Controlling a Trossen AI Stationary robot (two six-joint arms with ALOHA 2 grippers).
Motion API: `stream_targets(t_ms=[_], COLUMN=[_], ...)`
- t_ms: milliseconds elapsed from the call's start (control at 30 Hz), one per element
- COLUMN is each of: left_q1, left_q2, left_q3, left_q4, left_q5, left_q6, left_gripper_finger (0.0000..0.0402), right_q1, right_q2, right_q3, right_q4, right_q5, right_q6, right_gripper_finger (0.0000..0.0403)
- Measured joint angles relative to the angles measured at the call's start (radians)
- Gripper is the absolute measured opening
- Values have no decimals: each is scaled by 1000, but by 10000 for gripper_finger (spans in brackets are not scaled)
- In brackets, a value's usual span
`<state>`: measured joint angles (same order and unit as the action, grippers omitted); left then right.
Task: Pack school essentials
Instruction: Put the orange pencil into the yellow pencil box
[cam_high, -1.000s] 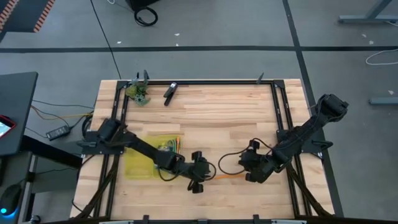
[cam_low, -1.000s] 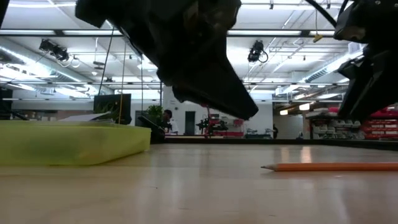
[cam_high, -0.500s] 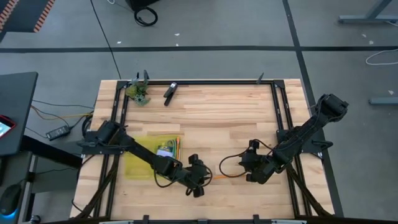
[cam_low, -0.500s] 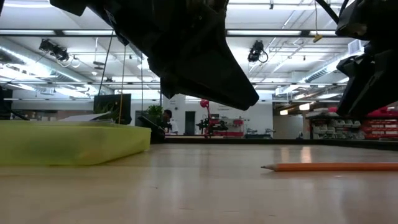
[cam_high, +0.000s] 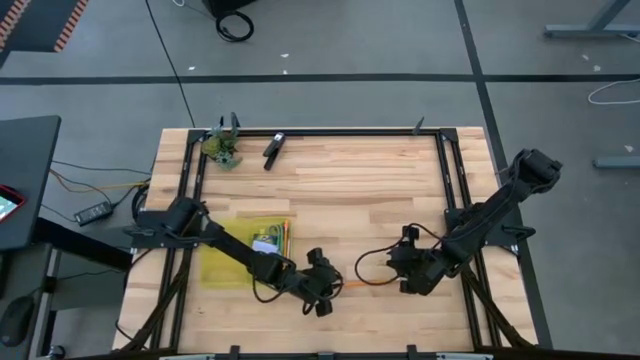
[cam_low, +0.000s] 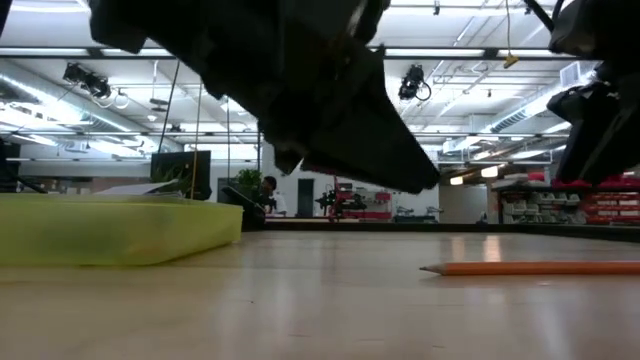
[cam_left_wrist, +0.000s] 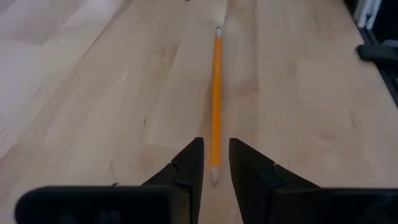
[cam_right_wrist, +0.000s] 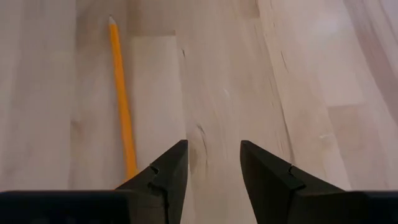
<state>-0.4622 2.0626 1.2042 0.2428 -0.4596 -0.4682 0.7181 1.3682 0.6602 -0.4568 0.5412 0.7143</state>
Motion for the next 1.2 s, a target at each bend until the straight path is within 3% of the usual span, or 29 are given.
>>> stream_targets(t_ms=[333,1200], left_q1=[7,4], left_q2=[84,128], left_q3=[1,2], left_q4=[140,131], left_q5=[37,55], left_q6=[9,35], left_gripper_finger=[77,16], right_q1=[9,12], right_q2=[-84,-74], right_q3=[2,1], right_q4=[13,34], right_q5=[9,19], right_q6=[1,31], right_gripper_finger=[152,152])
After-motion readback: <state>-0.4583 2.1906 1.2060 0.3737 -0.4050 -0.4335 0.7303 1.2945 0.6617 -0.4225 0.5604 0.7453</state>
